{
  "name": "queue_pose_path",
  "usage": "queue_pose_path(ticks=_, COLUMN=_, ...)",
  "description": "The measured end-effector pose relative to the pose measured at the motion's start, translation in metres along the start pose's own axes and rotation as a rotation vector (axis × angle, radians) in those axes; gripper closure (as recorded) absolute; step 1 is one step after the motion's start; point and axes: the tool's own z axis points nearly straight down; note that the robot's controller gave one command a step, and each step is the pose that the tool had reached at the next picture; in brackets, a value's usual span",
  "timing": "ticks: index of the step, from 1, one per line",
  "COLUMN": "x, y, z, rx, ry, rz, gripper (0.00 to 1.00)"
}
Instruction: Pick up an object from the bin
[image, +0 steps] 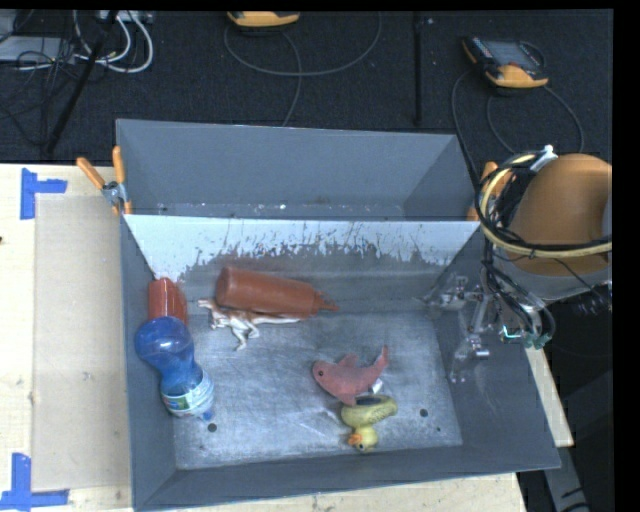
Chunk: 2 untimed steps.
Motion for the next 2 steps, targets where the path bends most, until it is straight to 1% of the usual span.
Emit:
queue_pose_path(ticks=1, x=-0.002, y=0.0, z=-0.005, rx=0.002, ry=-0.007, rz=-0.004, gripper=0.0)
queue_pose_path(ticks=2, x=-0.013, y=0.048, z=0.054, rx=0.003, ry=-0.012, rz=-0.079, gripper=0.0)
